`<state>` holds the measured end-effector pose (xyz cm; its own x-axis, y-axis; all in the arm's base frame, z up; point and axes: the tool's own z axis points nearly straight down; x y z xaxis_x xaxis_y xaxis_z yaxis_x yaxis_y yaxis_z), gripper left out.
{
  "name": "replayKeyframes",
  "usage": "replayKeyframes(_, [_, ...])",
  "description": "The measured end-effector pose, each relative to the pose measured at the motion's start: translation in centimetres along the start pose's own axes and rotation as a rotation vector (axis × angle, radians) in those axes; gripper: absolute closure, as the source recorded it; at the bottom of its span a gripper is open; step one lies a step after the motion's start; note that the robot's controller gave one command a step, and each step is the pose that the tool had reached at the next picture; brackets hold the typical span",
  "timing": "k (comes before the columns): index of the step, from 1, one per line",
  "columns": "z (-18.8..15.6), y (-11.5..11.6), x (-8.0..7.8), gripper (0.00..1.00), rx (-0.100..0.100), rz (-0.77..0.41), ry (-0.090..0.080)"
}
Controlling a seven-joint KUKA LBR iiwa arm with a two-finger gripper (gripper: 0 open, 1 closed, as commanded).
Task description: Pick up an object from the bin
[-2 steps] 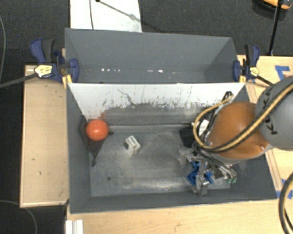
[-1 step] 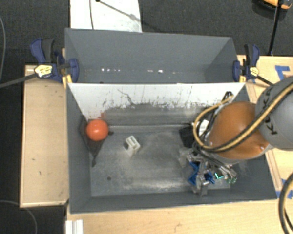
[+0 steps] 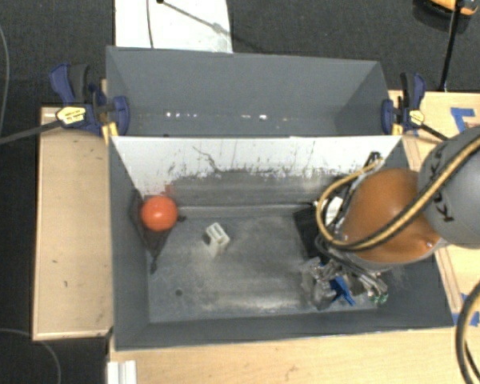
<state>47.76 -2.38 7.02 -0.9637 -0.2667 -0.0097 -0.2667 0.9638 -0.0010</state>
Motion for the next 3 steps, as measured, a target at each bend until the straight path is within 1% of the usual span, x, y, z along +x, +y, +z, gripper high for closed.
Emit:
replayKeyframes(1, [-0.1,-0.1,-0.2,0.00,0.002,0.002,-0.006])
replayKeyframes(2, [-0.1,-0.1,-0.2,0.00,0.002,0.003,-0.005])
replayKeyframes(3, [-3.3,-4.0,-0.1,0.00,-0.002,0.080,0.000])
